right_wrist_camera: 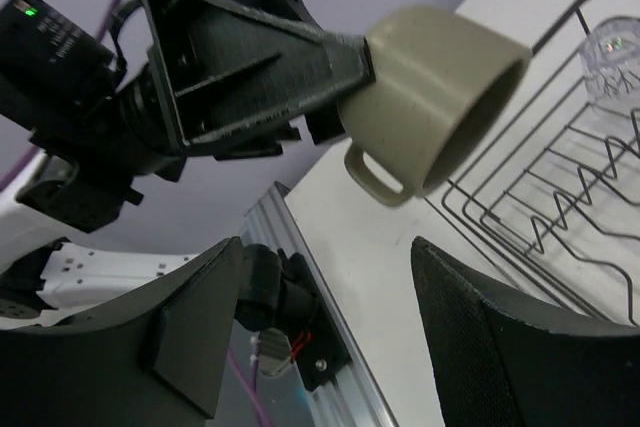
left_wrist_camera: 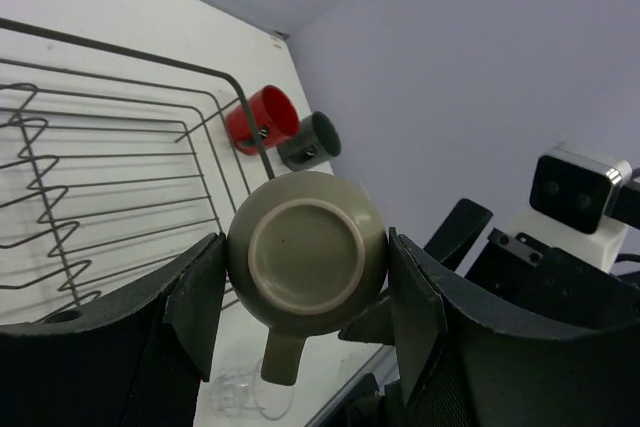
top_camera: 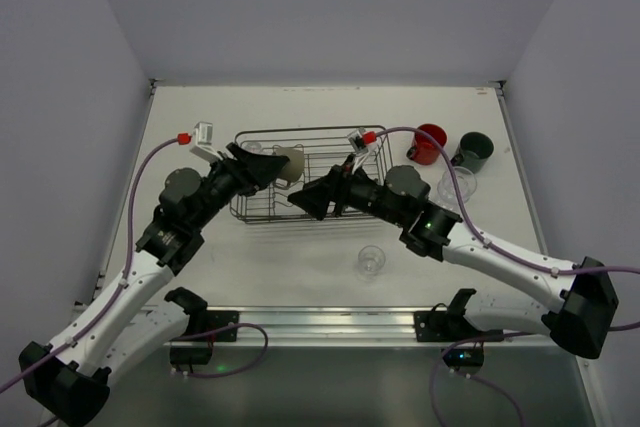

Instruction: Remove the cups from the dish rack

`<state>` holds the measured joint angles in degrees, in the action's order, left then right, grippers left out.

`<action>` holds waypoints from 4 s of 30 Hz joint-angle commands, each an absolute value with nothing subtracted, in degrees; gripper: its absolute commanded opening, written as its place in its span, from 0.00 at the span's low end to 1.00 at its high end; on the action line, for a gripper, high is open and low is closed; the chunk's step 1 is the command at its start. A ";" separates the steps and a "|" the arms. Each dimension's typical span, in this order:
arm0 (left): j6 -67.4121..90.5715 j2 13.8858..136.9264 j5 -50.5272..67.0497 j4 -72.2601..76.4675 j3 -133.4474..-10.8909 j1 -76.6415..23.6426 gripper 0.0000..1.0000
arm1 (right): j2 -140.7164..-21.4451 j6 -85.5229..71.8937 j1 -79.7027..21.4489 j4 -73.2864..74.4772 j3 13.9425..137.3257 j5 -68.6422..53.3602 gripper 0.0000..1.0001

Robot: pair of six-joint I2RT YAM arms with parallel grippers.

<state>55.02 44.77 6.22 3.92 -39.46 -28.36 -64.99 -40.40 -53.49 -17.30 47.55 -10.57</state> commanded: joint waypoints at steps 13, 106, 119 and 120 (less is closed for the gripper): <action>66.01 43.24 20.83 15.38 -39.64 -28.04 0.19 | -67.85 -38.76 -51.15 -28.91 53.44 -16.70 0.58; 26.72 83.58 -35.15 -5.89 -61.25 -27.42 0.77 | -26.72 -31.38 -28.56 31.90 37.27 -9.05 0.38; 25.23 90.96 -36.13 -1.05 -60.56 -23.47 0.75 | -26.45 -31.11 -28.65 31.46 36.21 -10.99 0.37; 25.22 91.31 -35.34 -1.05 -60.56 -23.12 0.75 | -26.63 -31.20 -28.65 31.46 36.21 -11.07 0.37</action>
<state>25.47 90.59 -33.34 -5.80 -58.96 -24.58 -26.81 -31.86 -28.51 32.42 36.34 -8.80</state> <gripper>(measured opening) 0.756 0.371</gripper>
